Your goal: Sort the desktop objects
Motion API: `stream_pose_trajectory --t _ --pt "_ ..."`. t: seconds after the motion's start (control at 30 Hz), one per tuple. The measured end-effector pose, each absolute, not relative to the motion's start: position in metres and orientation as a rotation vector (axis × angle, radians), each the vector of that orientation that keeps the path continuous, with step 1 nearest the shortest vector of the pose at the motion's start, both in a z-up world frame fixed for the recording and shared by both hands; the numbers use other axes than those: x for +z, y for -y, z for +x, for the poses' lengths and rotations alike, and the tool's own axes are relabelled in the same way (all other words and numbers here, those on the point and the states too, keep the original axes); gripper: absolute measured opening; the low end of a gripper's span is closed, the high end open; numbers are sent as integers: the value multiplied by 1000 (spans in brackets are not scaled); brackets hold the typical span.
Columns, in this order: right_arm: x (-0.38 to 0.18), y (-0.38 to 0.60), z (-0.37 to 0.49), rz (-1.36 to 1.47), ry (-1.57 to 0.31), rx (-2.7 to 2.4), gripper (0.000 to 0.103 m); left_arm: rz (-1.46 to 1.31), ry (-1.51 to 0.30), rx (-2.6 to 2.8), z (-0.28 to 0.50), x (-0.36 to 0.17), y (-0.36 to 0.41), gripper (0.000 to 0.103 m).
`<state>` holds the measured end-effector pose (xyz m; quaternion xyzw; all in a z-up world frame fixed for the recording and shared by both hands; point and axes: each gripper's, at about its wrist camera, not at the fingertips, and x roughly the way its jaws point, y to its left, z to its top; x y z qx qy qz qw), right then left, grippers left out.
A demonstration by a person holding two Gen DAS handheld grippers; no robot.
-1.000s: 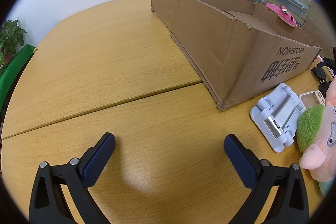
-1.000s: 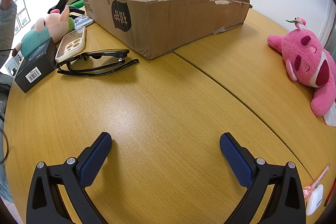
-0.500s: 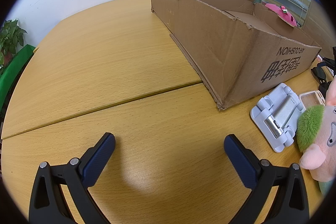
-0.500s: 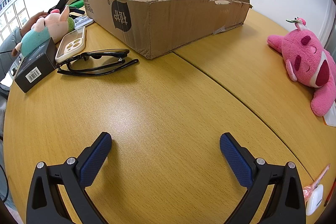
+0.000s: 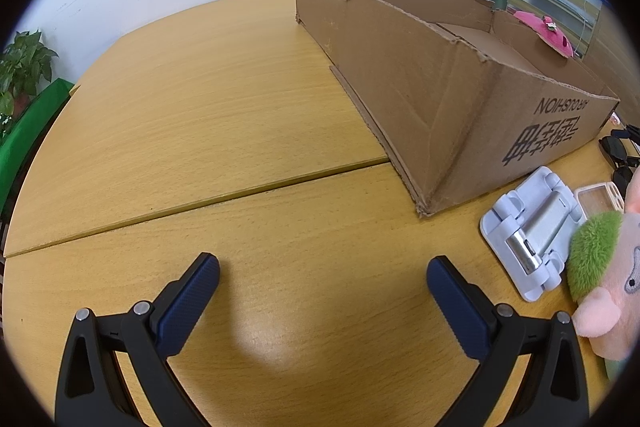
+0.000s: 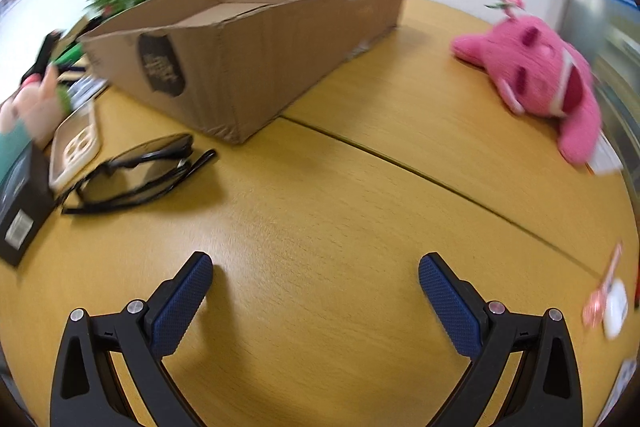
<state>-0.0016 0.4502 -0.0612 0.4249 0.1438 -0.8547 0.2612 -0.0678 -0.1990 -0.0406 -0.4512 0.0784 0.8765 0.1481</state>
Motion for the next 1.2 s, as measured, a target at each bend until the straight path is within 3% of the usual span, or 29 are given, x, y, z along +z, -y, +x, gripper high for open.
stream_pose_trajectory --t 0.2,0.4,0.57,0.87,1.2 --pt "-60 -452 14 1253 -283 -2478 103 -1272 -192 2674 -37 -28 209 102" --pt "-53 -467 34 1400 -246 -2584 103 -844 -143 2911 56 59 201 102" --pt "-11 -470 96 1217 -173 -2764 103 -526 -64 3064 128 110 180 103" --pt "59 -387 181 952 -48 -2629 103 -775 277 2781 135 103 124 102" --pt "28 -247 211 1023 29 -2127 103 -1254 499 2432 84 13 79 102"
